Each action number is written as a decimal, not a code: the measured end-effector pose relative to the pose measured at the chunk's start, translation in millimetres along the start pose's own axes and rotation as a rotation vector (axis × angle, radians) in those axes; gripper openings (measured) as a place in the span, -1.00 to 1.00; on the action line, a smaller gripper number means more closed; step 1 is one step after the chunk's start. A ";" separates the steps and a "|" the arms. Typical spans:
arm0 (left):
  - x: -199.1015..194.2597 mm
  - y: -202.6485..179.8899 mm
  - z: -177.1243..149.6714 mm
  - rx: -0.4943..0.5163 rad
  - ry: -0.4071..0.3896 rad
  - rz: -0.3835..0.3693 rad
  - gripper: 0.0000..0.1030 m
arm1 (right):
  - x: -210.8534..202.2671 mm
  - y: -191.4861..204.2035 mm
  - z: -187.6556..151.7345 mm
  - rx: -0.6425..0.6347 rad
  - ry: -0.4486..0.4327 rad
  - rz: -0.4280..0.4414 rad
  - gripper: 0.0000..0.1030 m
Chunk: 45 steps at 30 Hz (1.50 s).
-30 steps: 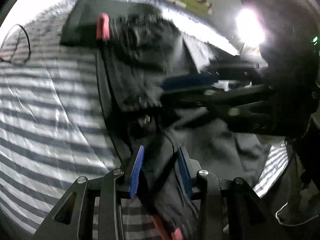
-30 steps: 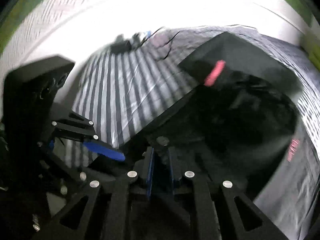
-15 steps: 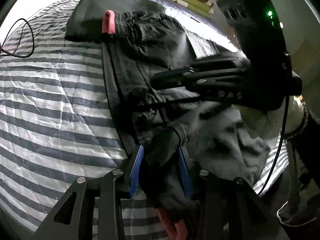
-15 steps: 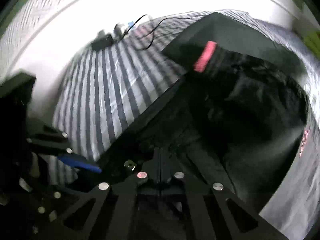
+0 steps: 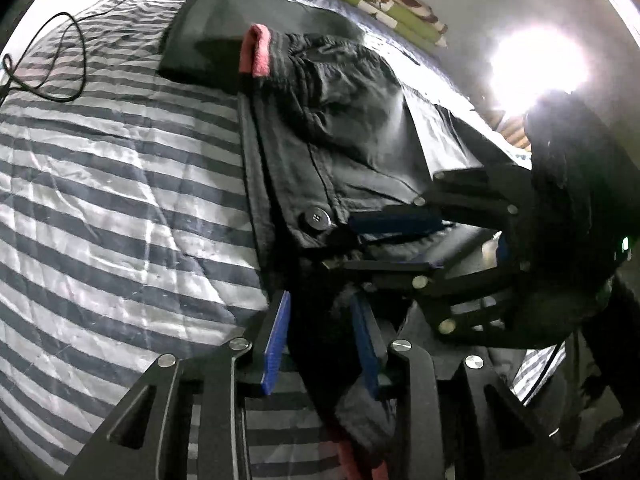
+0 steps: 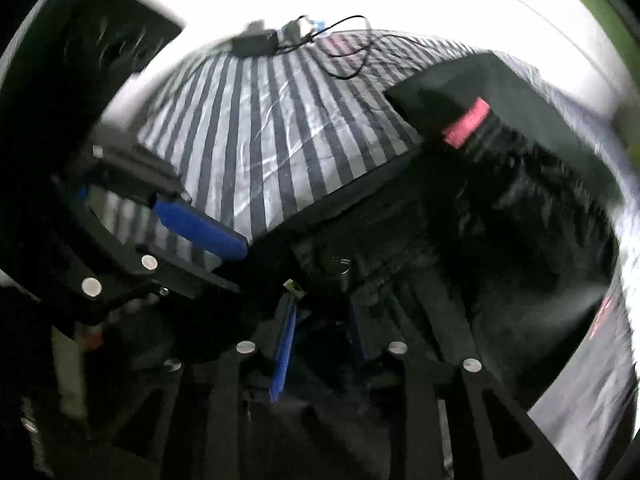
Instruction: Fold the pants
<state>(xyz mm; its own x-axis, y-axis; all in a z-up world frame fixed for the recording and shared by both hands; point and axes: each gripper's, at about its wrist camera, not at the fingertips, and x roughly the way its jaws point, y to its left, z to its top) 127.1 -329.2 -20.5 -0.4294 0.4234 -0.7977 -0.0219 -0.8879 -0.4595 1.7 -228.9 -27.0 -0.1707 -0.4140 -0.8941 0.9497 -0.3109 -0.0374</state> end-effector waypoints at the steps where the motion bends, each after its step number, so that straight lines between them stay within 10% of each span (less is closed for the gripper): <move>1: 1.2 -0.6 0.1 0.004 0.002 0.005 -0.39 | 1.5 2.7 -0.2 -0.020 0.001 -0.016 -0.51; 11: 10.2 -8.2 2.3 0.034 0.008 0.030 -0.39 | -8.6 -30.3 6.2 0.127 -0.024 0.070 -1.00; 22: 8.5 -7.7 2.2 0.046 0.009 0.035 -0.40 | -18.9 -29.2 4.3 0.099 -0.037 0.121 -0.95; 30: 10.2 -7.1 2.1 0.036 0.013 0.025 -0.41 | -1.5 -0.6 2.9 -0.109 0.037 -0.033 -0.57; 45: 12.0 -9.2 3.2 0.034 0.010 0.032 -0.42 | -15.1 -23.3 15.5 -0.007 -0.017 0.031 -0.98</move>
<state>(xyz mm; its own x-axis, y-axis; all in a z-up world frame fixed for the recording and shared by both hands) 119.2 -316.5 -24.6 -0.4212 0.3963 -0.8158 -0.0395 -0.9066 -0.4201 -21.9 -228.6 -5.7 -0.1455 -0.4379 -0.8872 0.9565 -0.2914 -0.0130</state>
